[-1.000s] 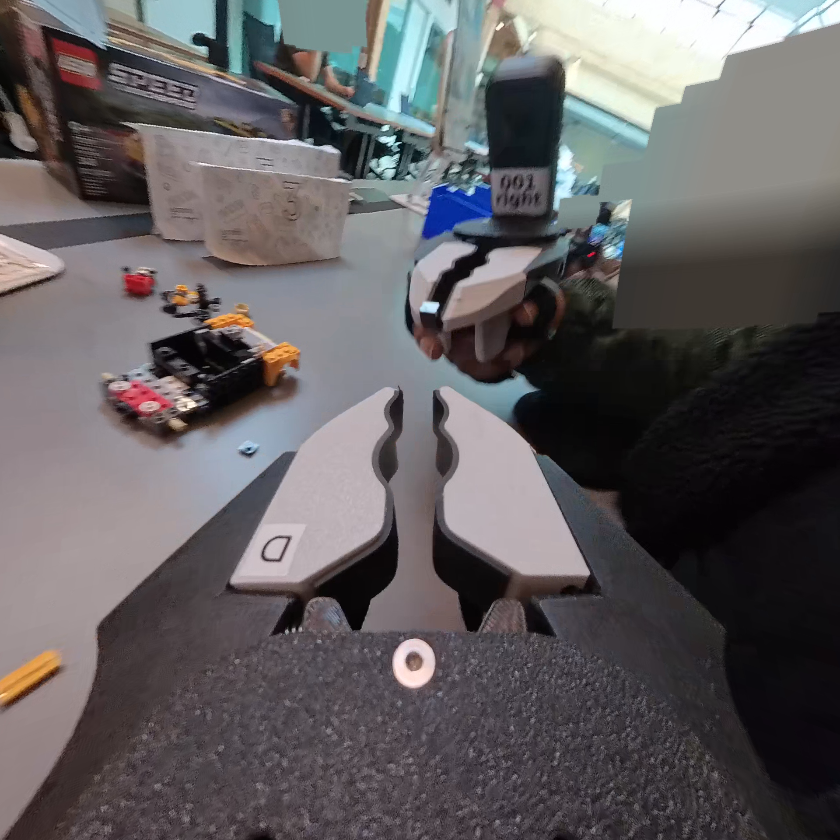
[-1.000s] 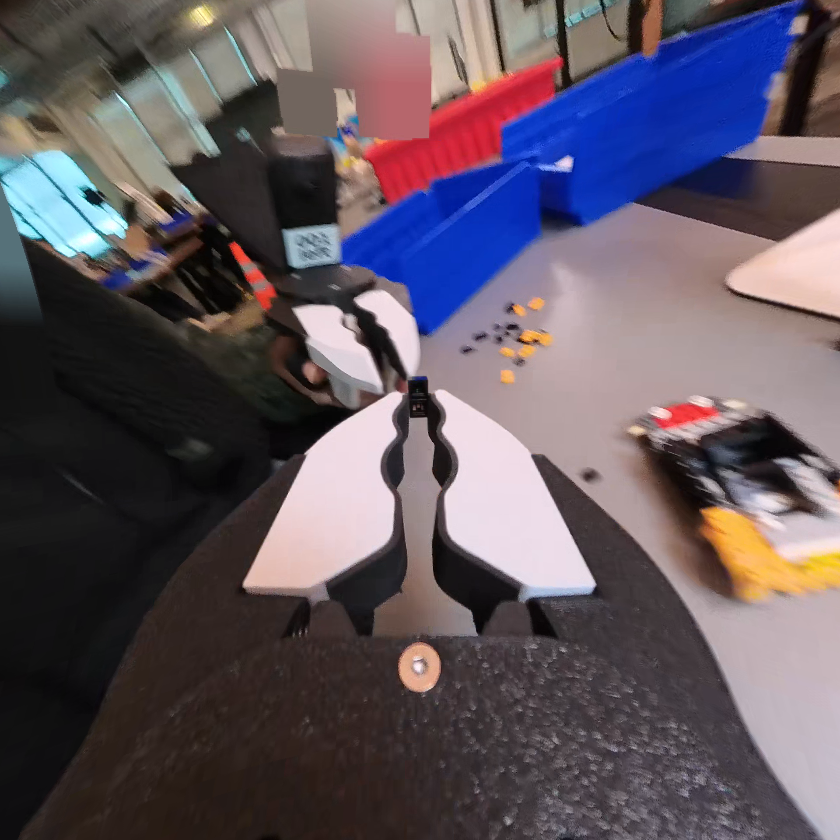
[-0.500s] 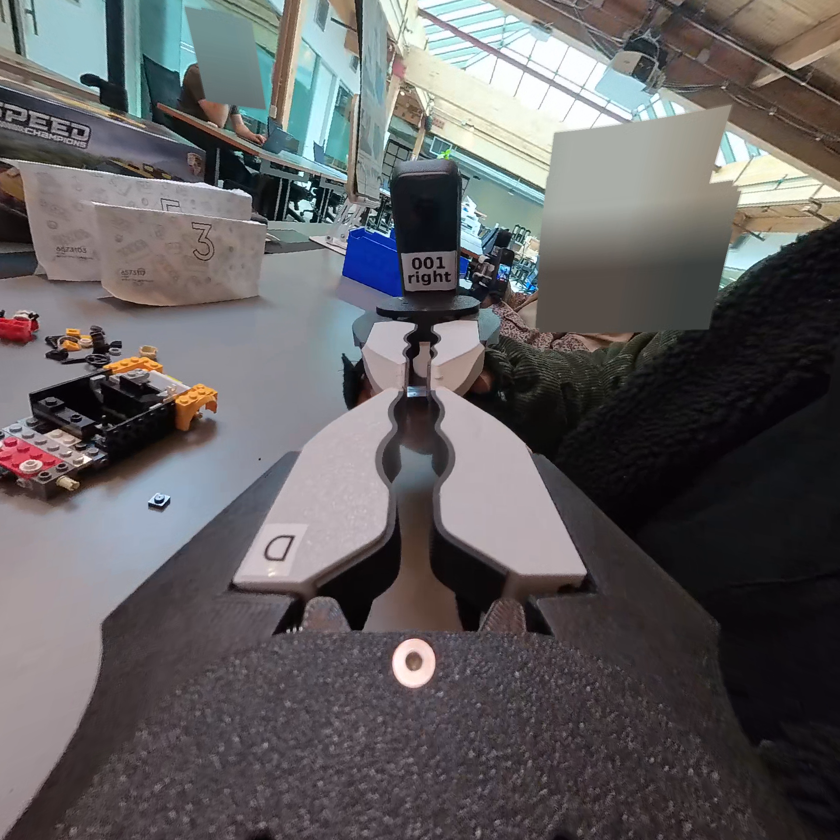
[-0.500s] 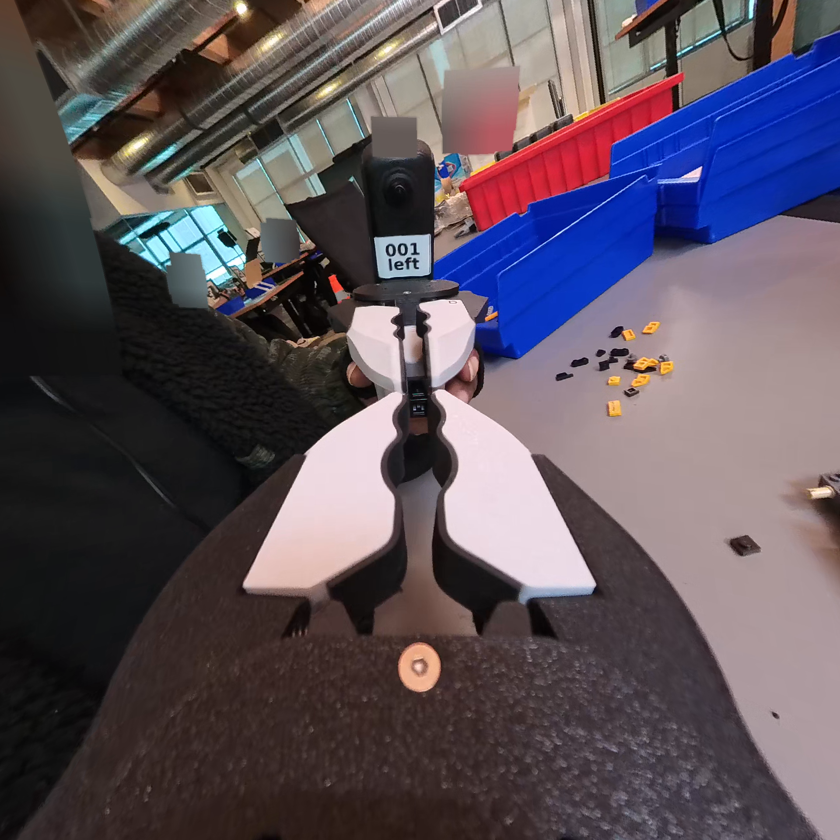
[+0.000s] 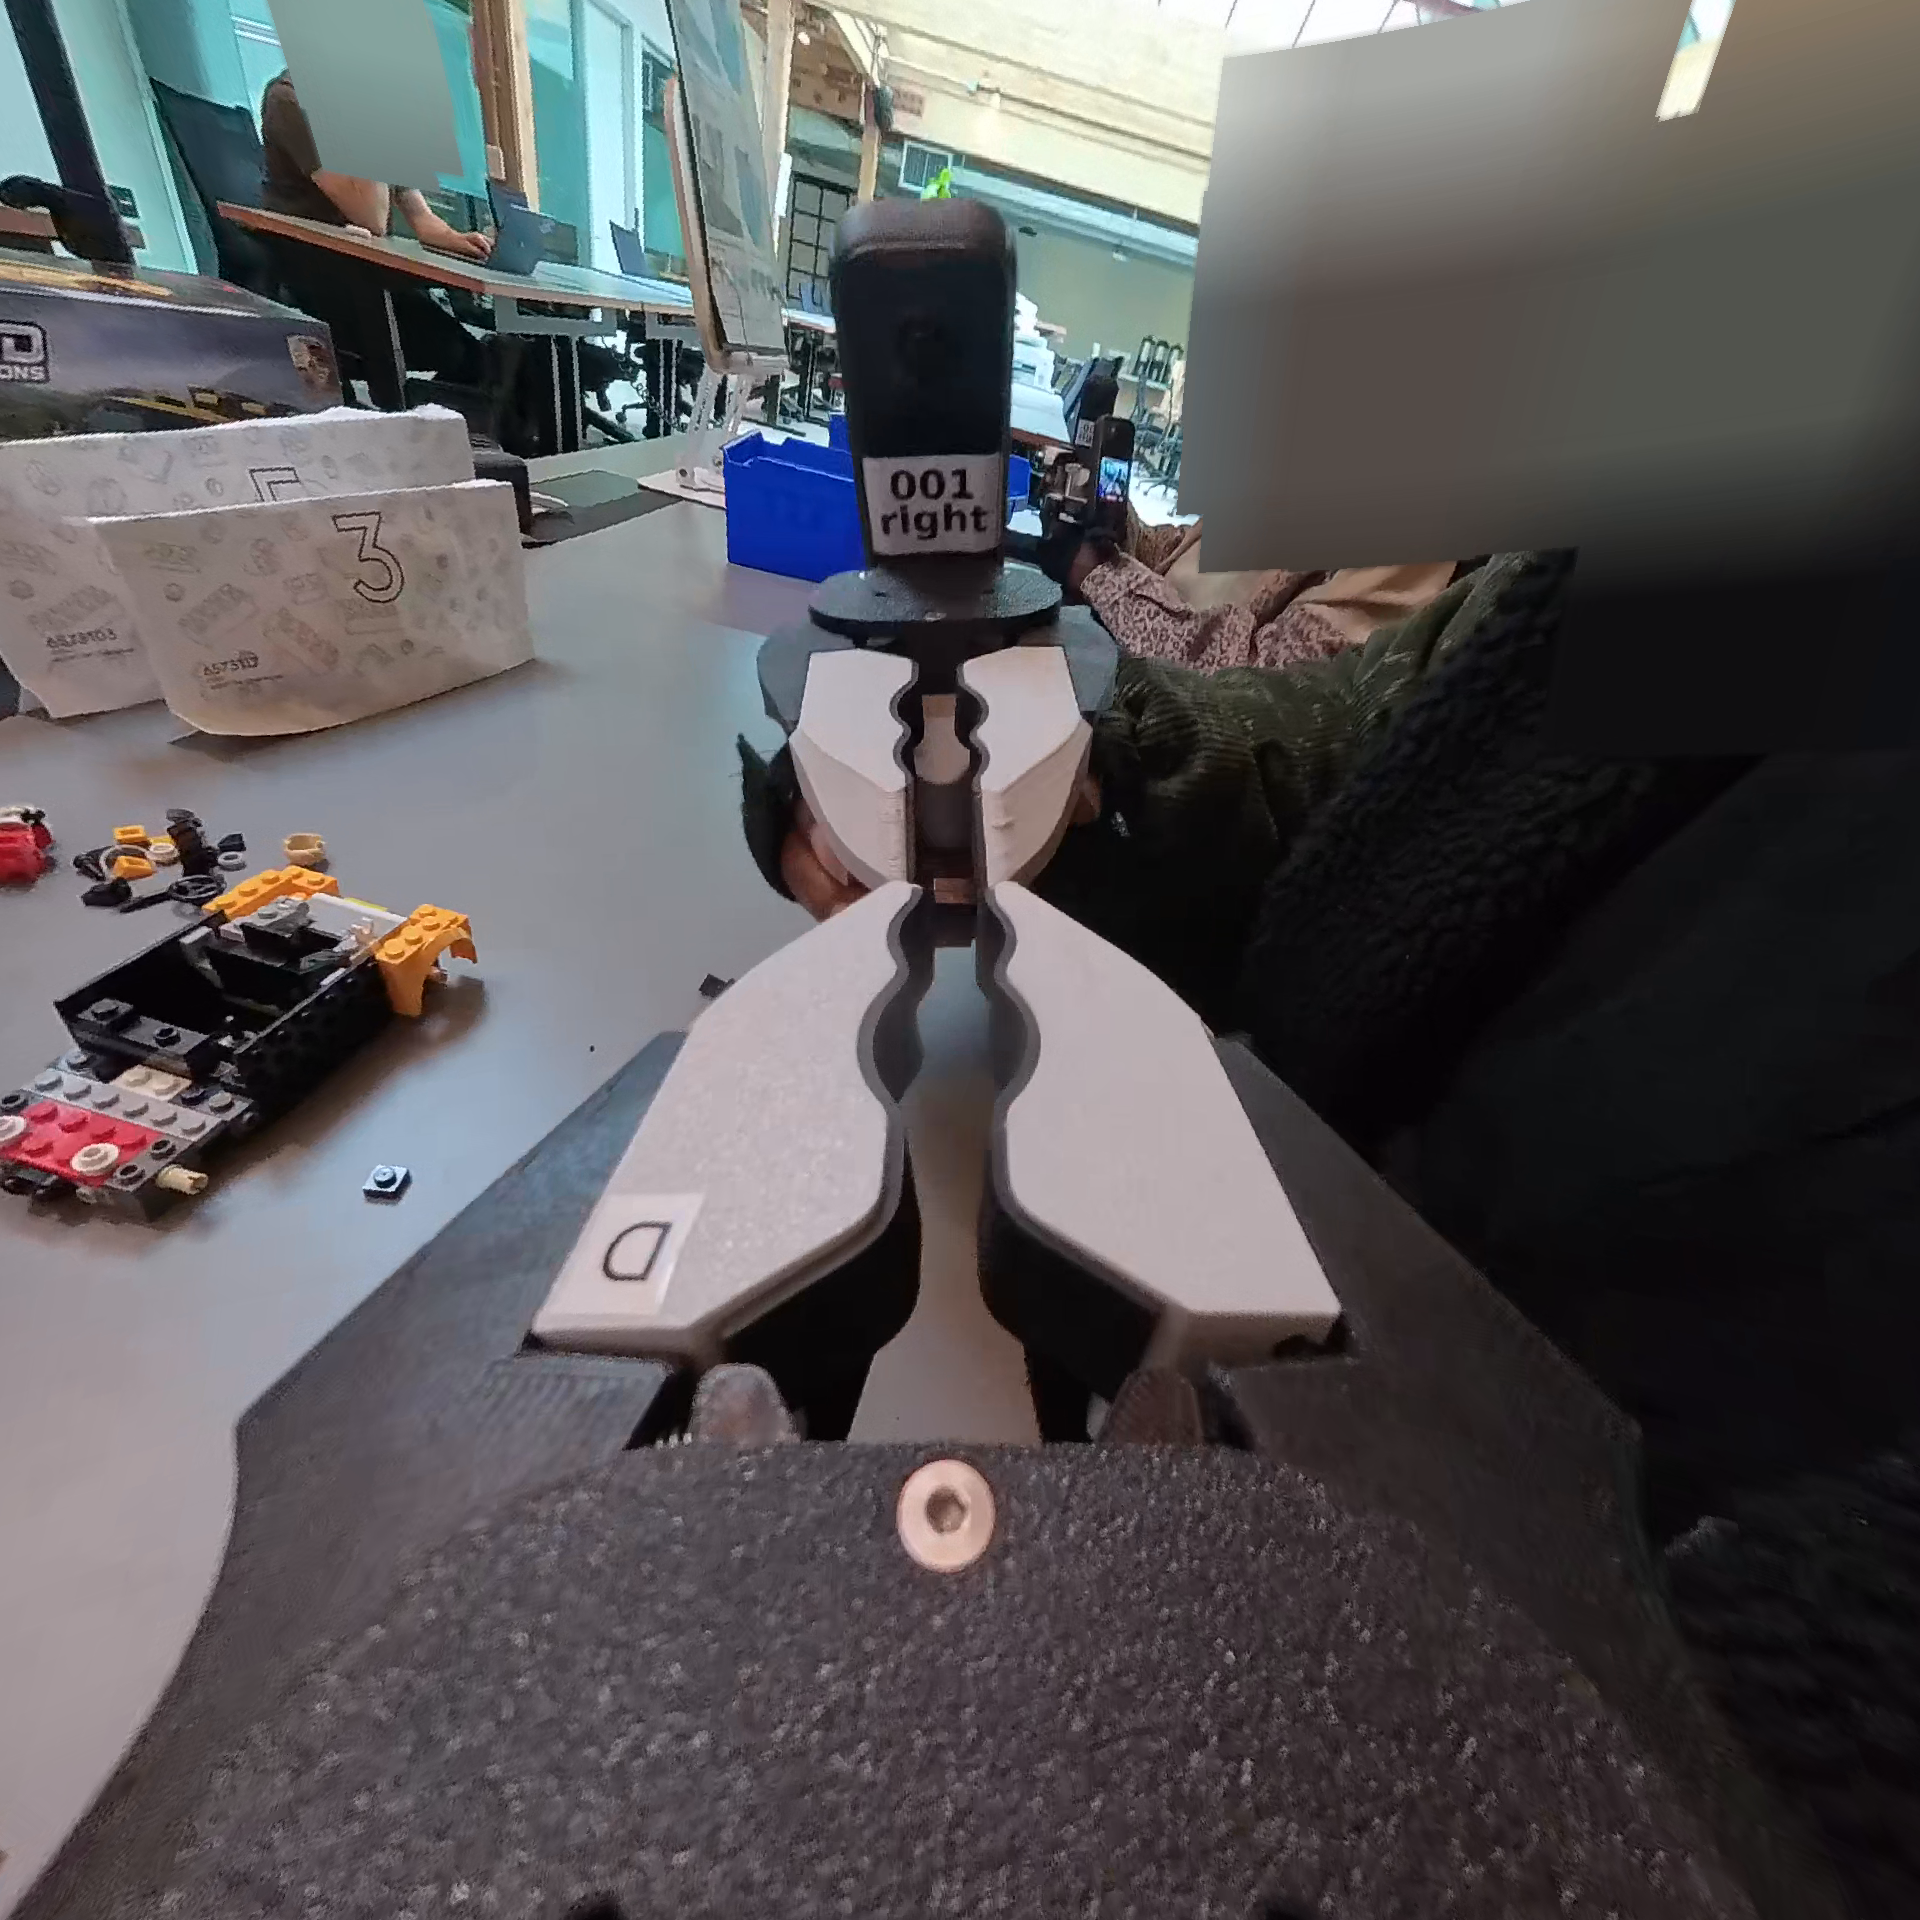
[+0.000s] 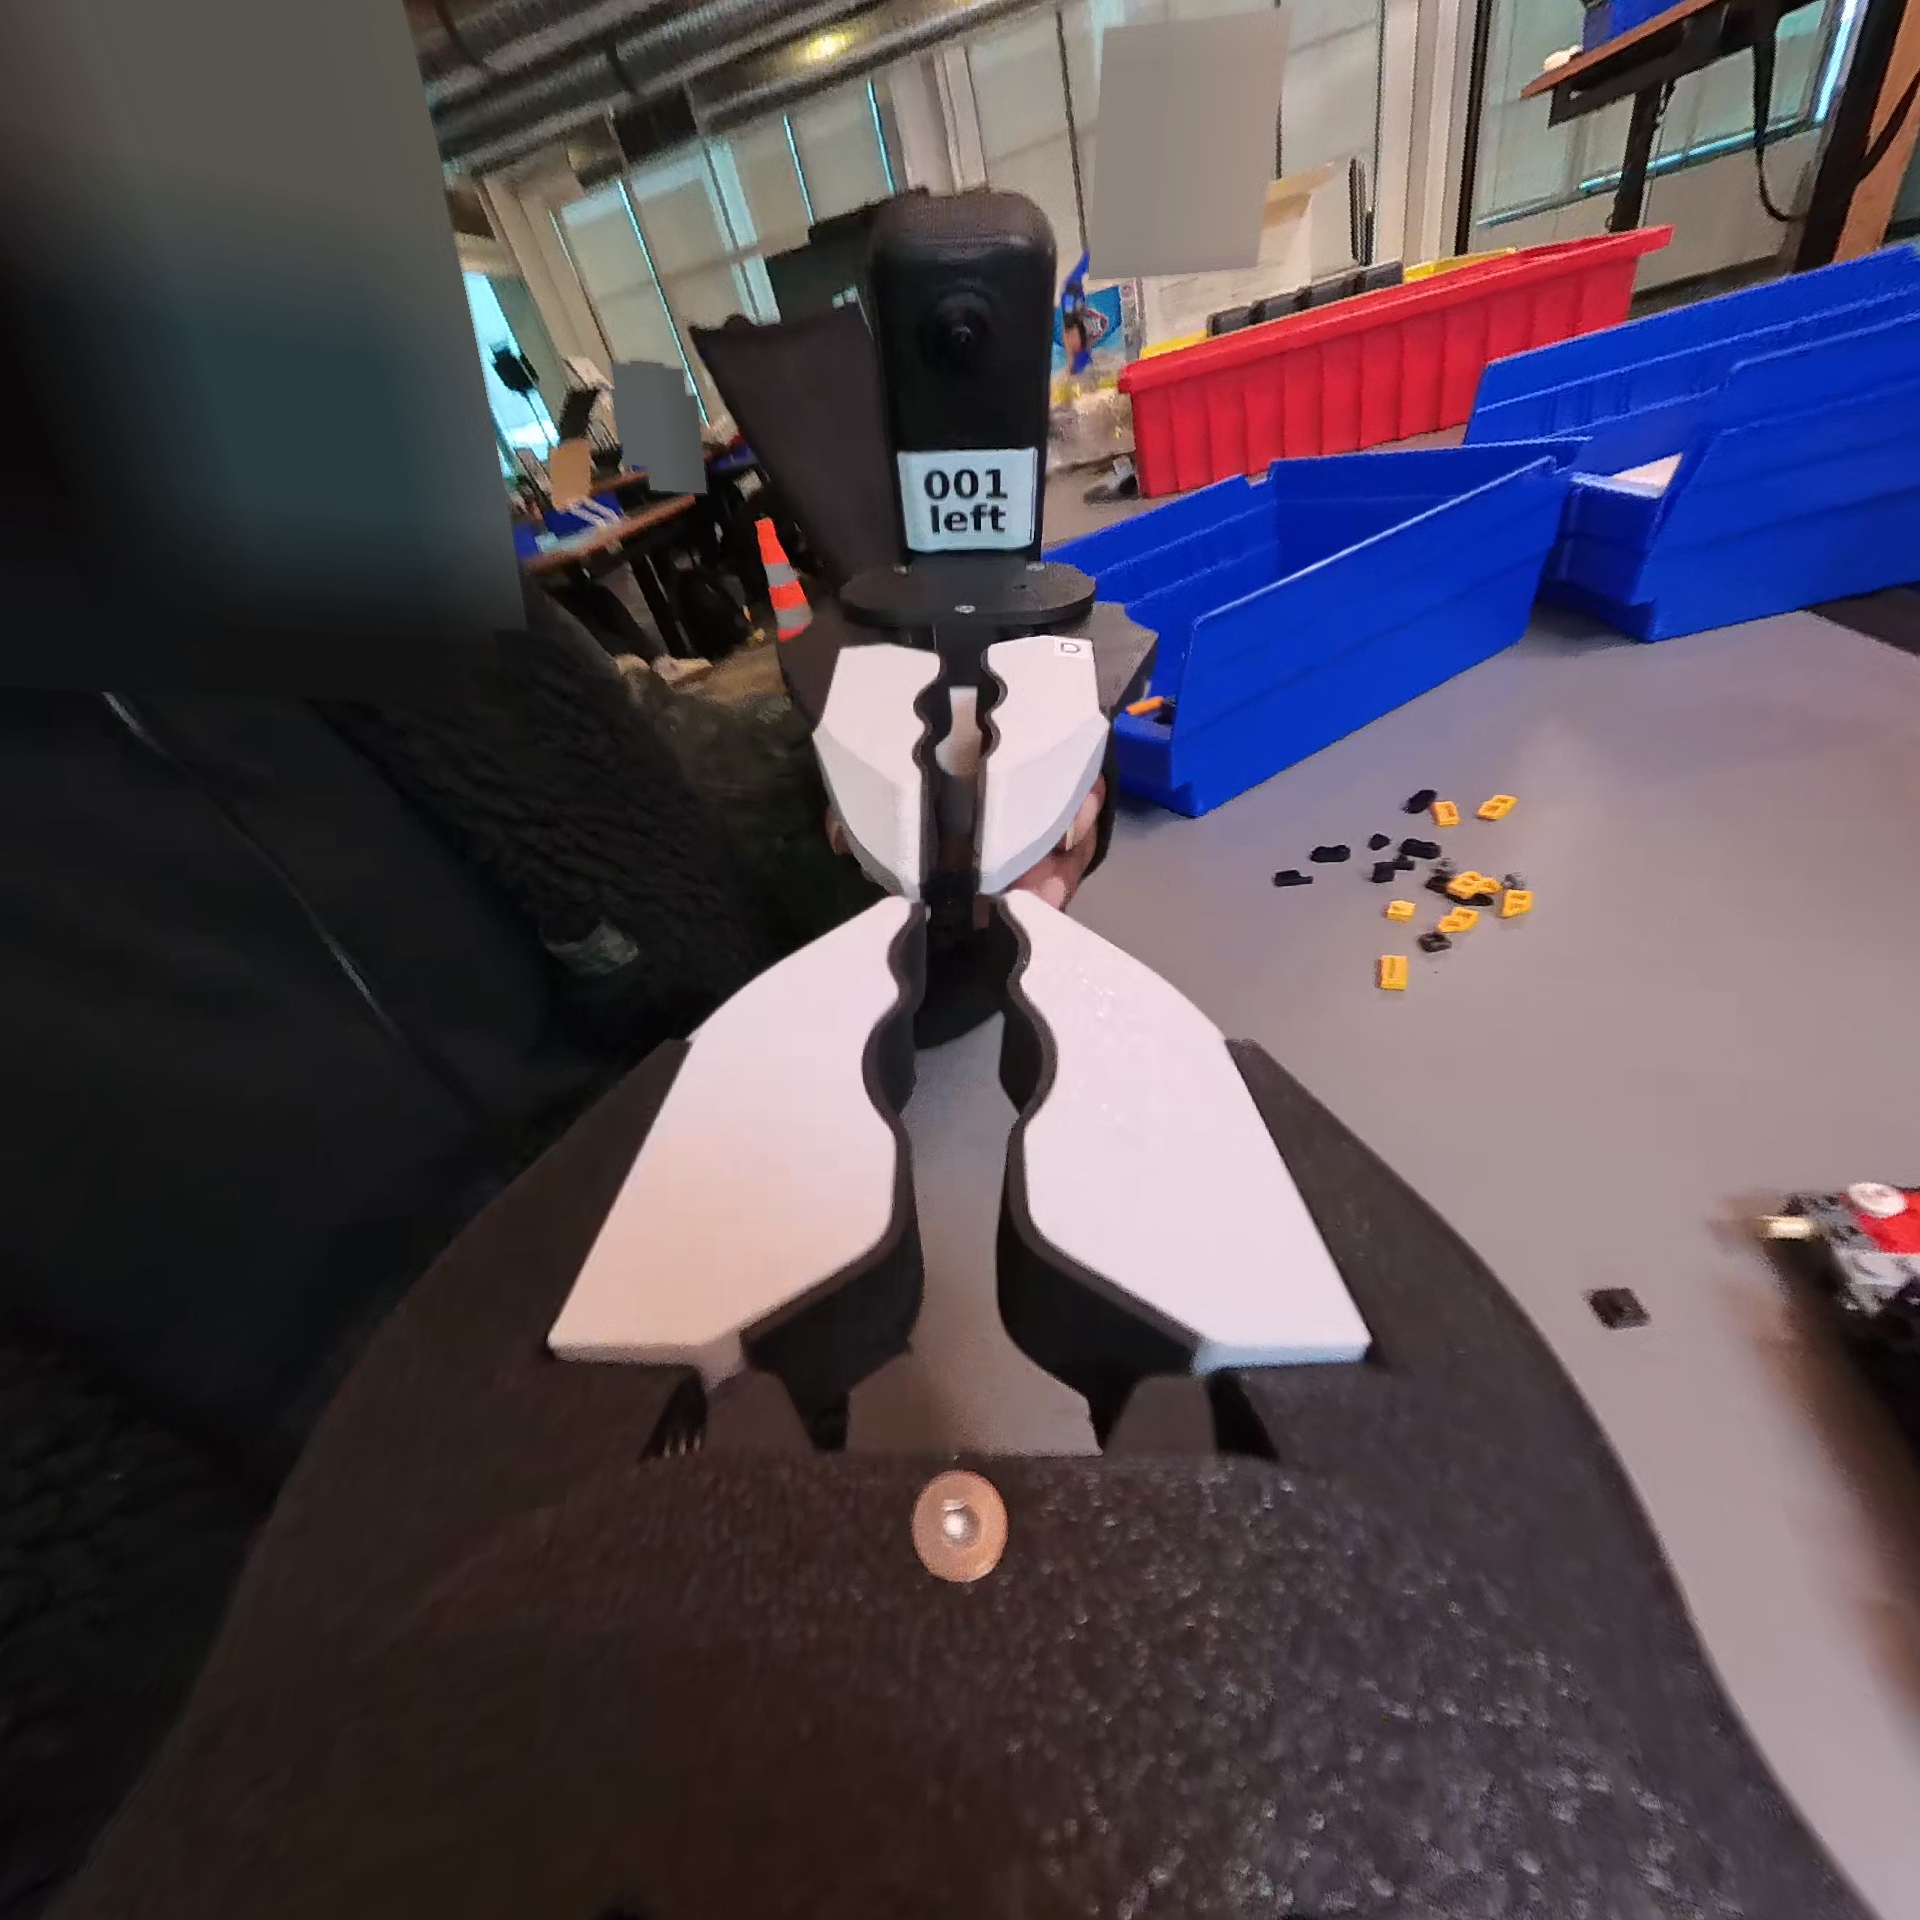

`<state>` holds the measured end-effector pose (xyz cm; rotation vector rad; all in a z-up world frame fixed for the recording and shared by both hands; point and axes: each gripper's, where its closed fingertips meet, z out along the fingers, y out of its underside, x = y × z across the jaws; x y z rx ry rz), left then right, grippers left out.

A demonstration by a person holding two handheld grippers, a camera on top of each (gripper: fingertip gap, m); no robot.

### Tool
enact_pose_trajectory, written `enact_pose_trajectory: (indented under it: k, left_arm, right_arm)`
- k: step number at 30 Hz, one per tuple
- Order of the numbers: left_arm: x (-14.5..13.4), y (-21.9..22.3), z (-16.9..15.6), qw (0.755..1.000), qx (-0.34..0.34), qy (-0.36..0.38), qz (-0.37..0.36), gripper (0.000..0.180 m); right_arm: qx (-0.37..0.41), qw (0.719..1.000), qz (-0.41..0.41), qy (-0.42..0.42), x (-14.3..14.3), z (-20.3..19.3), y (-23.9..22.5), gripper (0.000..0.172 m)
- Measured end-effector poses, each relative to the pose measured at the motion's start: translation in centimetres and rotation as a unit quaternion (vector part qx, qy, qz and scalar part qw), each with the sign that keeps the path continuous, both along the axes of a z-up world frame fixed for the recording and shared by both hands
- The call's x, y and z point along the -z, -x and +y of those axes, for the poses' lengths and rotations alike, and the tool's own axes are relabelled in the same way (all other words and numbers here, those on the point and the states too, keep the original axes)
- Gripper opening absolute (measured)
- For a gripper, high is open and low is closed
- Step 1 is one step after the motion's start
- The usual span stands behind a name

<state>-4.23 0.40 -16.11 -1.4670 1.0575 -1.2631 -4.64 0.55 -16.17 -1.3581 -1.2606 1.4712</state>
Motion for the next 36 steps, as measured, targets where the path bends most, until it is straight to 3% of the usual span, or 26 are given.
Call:
enact_pose_trajectory:
  k: [12, 20, 25, 30, 36]
  left_arm:
    - [1.0, -0.4, -1.0, 0.998, 0.034, -0.019, 0.039, 0.008]
    - [1.3, -0.3, -0.8, 0.999, 0.033, -0.006, 0.042, 0.008]
    - [0.3, 0.2, 0.1, 0.998, 0.026, 0.060, -0.019, 0.014]
    - [-0.4, 0.2, 0.0, 0.988, 0.052, 0.126, -0.070, 0.015]
    - [-0.2, 0.1, -0.3, 0.998, 0.030, 0.048, -0.039, 0.007]
  right_arm:
    - [-0.003, 0.985, -0.092, -0.144, 1.7, -1.2, 0.3, 0.008]
    - [0.002, 0.988, -0.090, -0.125, 2.1, -1.0, 0.3, 0.008]
    - [0.030, 0.997, -0.025, -0.070, 0.8, -0.1, 0.3, 0.008]
    - [0.054, 0.994, -0.003, -0.096, 0.0, 0.2, 0.4, 0.008]
    - [0.044, 0.994, -0.012, -0.095, 0.3, -0.3, 0.6, 0.008]
